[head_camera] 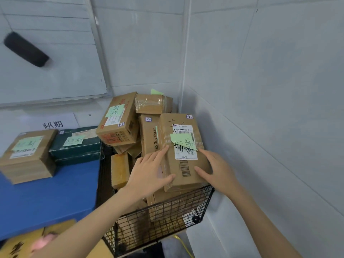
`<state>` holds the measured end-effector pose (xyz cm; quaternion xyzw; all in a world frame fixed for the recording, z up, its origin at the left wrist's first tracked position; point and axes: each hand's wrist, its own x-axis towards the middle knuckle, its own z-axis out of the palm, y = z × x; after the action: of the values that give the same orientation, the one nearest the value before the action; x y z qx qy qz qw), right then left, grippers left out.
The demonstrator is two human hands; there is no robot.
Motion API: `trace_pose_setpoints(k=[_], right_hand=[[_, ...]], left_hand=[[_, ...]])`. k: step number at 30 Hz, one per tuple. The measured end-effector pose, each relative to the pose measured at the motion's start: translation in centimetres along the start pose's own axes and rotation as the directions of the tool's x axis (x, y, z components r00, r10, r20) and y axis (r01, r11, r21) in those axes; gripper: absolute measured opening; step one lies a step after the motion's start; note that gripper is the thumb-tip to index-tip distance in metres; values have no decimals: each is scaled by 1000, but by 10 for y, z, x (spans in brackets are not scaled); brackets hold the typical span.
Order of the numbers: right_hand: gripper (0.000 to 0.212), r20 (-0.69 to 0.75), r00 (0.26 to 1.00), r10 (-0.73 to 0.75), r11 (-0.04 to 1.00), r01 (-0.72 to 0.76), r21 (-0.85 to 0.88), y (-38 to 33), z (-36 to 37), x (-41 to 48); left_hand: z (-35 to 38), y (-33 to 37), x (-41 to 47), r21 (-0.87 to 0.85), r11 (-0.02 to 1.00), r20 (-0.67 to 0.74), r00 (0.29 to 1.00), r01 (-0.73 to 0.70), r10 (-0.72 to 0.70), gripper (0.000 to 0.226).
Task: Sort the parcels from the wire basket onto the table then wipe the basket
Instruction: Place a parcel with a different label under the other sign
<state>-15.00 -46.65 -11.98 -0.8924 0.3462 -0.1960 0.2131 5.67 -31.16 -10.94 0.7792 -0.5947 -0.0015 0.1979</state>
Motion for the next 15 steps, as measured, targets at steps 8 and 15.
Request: trace_pose_setpoints(k=[8, 15], right_hand=[[68, -28, 997, -67, 976, 72, 204, -5, 3, 0], [71, -70, 989, -128, 968, 140, 210, -14, 0, -8]], left_hand=[[1, 1, -7, -215, 971, 62, 993, 108, -97, 95], [4, 12, -20, -432, 885, 24, 983, 176, -184, 103]])
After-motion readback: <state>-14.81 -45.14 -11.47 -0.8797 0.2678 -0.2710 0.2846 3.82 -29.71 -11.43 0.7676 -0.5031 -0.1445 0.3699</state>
